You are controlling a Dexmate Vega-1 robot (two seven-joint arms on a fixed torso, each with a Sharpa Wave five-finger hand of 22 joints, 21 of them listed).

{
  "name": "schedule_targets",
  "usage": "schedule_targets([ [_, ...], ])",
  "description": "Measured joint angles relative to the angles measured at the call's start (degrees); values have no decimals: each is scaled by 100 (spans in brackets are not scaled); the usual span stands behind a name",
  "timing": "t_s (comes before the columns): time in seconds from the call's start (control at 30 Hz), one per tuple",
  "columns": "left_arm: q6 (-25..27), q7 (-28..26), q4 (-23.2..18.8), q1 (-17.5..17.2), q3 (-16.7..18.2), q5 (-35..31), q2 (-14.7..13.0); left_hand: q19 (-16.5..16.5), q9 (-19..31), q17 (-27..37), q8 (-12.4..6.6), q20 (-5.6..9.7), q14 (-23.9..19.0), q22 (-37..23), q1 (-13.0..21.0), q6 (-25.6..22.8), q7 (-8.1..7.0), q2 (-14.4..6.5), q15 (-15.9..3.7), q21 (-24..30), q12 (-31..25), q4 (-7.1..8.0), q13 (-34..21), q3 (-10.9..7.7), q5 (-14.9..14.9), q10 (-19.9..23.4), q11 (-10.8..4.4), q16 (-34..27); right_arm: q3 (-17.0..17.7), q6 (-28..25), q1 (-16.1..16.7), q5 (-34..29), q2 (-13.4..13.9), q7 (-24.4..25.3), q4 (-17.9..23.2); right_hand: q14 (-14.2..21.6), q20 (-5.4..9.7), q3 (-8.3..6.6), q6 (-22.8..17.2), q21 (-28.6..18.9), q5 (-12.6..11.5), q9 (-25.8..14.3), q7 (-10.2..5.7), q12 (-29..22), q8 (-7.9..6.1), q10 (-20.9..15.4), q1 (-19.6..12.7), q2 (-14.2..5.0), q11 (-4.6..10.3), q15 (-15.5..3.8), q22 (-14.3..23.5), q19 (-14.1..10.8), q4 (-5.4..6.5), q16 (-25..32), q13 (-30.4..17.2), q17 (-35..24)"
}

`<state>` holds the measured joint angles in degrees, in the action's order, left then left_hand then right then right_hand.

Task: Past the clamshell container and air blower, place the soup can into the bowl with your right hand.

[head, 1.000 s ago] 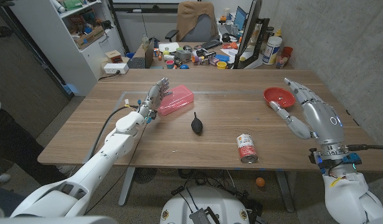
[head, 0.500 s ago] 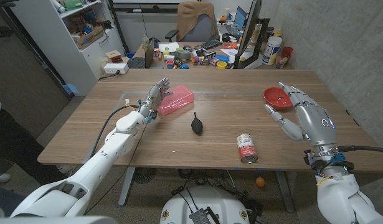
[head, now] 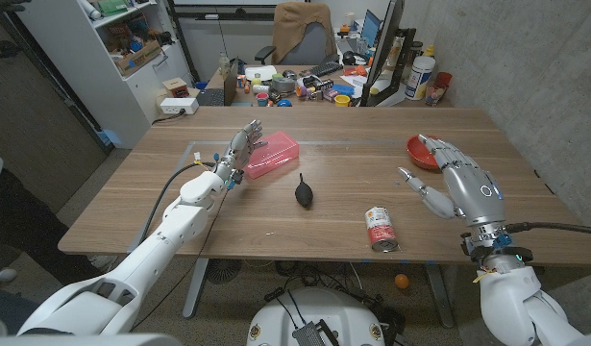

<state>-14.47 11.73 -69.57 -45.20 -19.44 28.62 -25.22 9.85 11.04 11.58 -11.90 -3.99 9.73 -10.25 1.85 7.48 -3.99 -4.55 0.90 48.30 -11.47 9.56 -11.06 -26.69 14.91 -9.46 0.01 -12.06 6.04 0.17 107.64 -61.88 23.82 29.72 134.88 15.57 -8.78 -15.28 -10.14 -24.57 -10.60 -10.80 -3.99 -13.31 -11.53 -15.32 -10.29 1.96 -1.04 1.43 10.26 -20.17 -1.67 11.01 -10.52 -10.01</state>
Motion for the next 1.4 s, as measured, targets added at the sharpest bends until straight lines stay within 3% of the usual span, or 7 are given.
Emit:
schedule_targets([
  [0.17,-6,18,37,16,-11,-6,18,0,0,0,0,0,0,0,0,0,0,0,0,-22,0,0,0,0,0,-31,31,0,-102,-139,6,-115,82,-94,41,32,-53,36,0,0,0,0,0,0,0,1,1,1,1,-31,0,-59,36,0,0,0],
  [0.37,-17,43,104,39,-23,-15,45,0,0,0,0,0,0,0,0,0,0,0,0,-22,0,5,0,5,0,-31,31,0,-236,-256,-10,-205,221,-298,78,206,-63,105,65,-27,-22,0,-23,0,39,0,92,92,1,-84,0,-394,58,1,0,-21],
  [0.67,-37,87,197,77,-28,-17,76,0,0,0,0,0,0,0,0,0,0,0,0,-39,0,23,0,23,0,-31,31,0,-446,-419,-121,-317,420,-669,95,268,-73,129,269,-26,-45,1,-1,46,95,0,99,98,1,-144,-14,-527,34,1,0,-11],
  [1.4,-90,235,525,252,-28,-17,165,0,0,0,0,1,0,0,0,0,0,0,0,-64,0,0,0,46,0,-31,31,0,-1081,-857,-598,-492,876,-1352,-105,200,-41,111,583,22,-44,1,24,134,139,195,51,50,72,-146,-14,-559,17,-65,0,-13],
])
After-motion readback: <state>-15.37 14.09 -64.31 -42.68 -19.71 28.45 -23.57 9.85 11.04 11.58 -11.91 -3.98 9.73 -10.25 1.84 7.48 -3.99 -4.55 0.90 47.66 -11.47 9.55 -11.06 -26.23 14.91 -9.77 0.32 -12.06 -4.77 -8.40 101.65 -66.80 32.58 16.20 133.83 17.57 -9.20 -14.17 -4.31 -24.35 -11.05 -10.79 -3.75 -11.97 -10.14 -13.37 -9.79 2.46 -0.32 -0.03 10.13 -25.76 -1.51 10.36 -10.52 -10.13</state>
